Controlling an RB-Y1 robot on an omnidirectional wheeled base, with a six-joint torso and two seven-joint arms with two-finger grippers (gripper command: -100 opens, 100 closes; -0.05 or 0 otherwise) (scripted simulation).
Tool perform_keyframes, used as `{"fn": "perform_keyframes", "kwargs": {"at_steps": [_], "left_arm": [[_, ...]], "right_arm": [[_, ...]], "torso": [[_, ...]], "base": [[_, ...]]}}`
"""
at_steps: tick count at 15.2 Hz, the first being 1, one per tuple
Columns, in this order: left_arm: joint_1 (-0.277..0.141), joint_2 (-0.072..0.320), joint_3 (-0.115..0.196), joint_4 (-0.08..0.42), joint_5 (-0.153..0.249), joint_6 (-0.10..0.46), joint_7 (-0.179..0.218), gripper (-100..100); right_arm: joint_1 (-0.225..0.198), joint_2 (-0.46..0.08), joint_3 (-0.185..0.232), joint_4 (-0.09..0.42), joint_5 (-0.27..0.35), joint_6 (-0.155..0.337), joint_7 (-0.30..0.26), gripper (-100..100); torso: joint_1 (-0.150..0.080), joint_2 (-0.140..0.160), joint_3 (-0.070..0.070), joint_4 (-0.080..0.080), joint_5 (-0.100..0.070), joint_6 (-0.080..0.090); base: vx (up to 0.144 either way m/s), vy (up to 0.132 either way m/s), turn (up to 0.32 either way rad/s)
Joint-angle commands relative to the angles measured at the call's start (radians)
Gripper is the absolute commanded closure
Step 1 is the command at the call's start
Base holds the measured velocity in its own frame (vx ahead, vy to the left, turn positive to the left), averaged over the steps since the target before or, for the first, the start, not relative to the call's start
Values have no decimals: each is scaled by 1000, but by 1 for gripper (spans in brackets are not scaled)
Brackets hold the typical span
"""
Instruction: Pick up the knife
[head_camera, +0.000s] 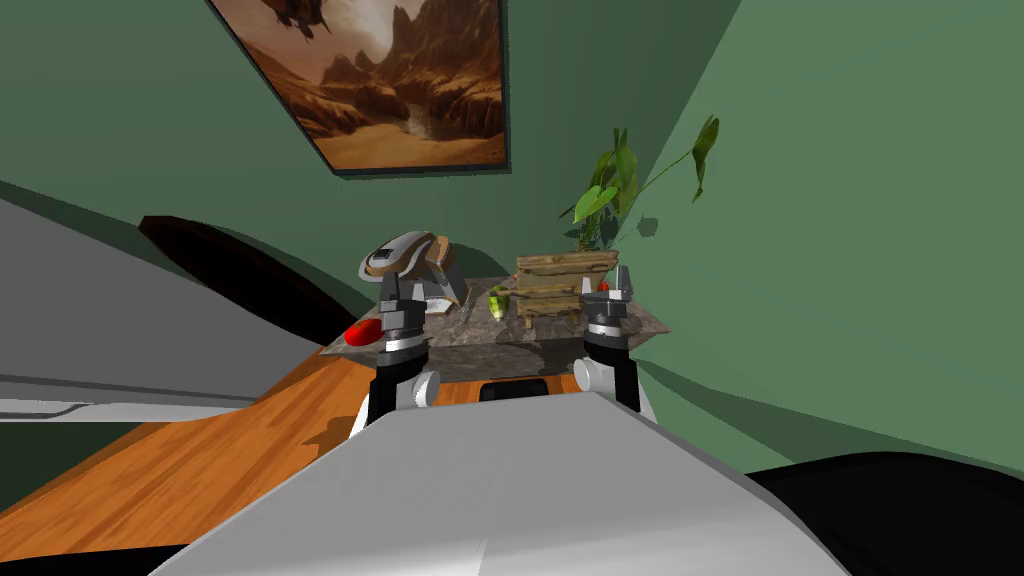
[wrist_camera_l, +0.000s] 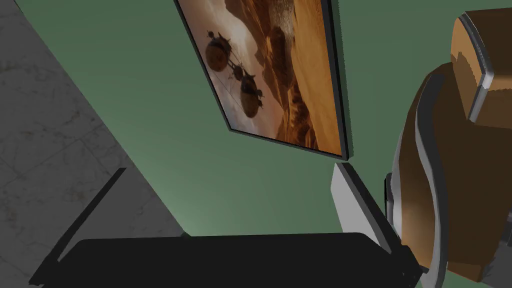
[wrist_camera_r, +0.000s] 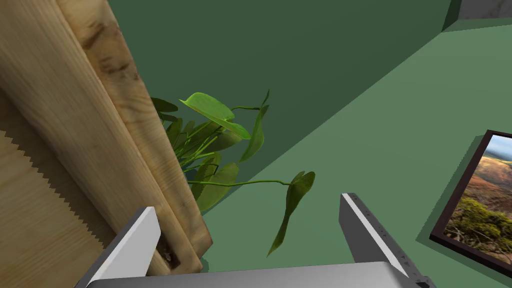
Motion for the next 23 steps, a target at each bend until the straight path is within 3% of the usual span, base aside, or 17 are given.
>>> {"fn": "perform_keyframes", "kwargs": {"at_steps": [1, 10, 18, 19, 20, 23], "left_arm": [[-4, 36, -5, 9, 2, -2, 6, -100], [-34, 212, -44, 80, 22, -21, 60, -100], [-75, 394, -99, 178, 50, -47, 133, -100], [-75, 395, -99, 178, 50, -47, 133, -100], [-87, 432, -116, 208, 58, -54, 154, -100], [-99, 495, -133, 238, 66, -62, 177, -100]], "right_arm": [[0, 0, 0, 0, 0, 0, 0, 0], [0, 0, 0, 0, 0, 0, 0, 0], [0, 0, 0, 0, 0, 0, 0, 0], [0, 0, 0, 0, 0, 0, 0, 0], [0, 0, 0, 0, 0, 0, 0, 0], [0, 0, 0, 0, 0, 0, 0, 0]], "torso": [[0, 0, 0, 0, 0, 0], [2, 1, 1, 0, 0, 0], [2, 1, 1, 0, 0, 1], [2, 1, 1, 0, 0, 0], [2, 1, 1, 0, 0, 0], [2, 1, 1, 0, 0, 1]], "base": [[-2, 2, -40], [-14, 15, -103], [-20, 22, -155], [-18, 20, -49], [-20, 16, -139], [-24, 19, -193]]}}
